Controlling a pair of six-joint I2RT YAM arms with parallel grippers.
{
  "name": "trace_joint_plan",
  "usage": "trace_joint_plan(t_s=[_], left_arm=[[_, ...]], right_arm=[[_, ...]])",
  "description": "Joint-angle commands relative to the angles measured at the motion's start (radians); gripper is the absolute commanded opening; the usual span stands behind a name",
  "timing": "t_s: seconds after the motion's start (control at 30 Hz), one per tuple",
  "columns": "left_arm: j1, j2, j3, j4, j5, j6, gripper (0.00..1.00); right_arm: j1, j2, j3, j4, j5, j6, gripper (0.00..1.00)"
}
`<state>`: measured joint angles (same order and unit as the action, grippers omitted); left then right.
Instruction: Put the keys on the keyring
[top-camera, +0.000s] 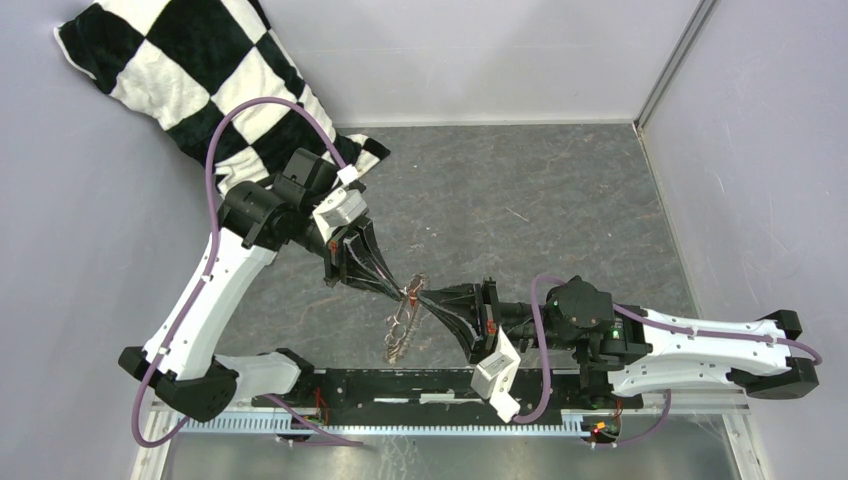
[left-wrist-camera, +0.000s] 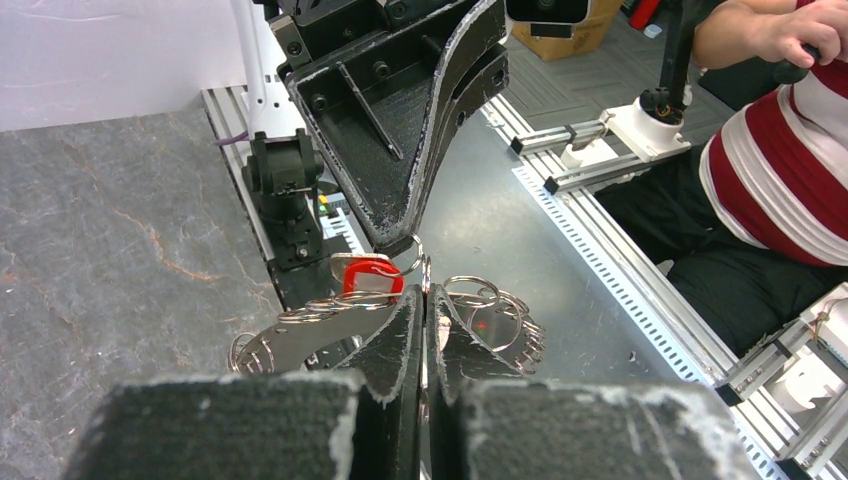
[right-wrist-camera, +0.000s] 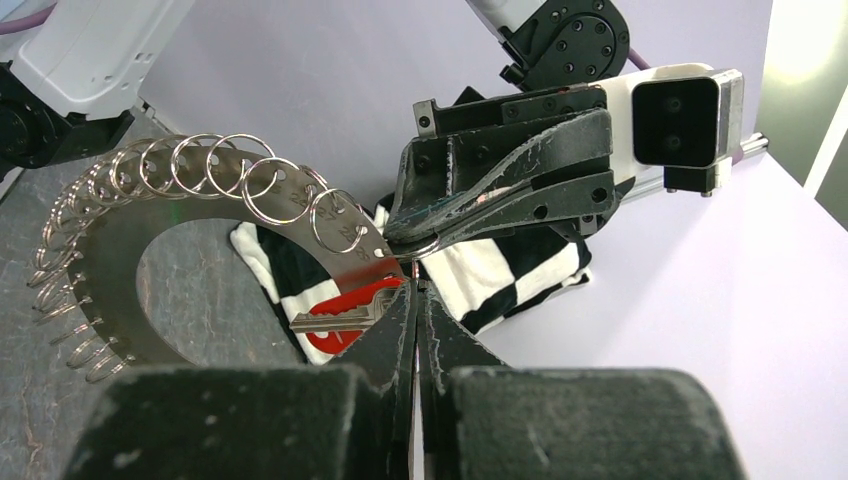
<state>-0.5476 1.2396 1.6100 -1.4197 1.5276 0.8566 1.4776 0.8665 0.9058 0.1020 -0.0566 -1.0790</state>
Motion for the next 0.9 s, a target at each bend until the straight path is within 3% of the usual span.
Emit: trace_joint_plan(t_s=[0.0, 0.87], left_arm=[[0.002, -0.025, -0.004, 0.024, 0.108, -0.027, 0.02], [0.011, -0.032, -0.007, 0.027, 0.108, -0.031, 0.02]], right_arm=[[0.005, -0.008, 0.019, 0.056, -0.009, 0.001, 0.01], [0.005, -0.005, 0.019, 0.020, -0.048, 0.006, 0.01]])
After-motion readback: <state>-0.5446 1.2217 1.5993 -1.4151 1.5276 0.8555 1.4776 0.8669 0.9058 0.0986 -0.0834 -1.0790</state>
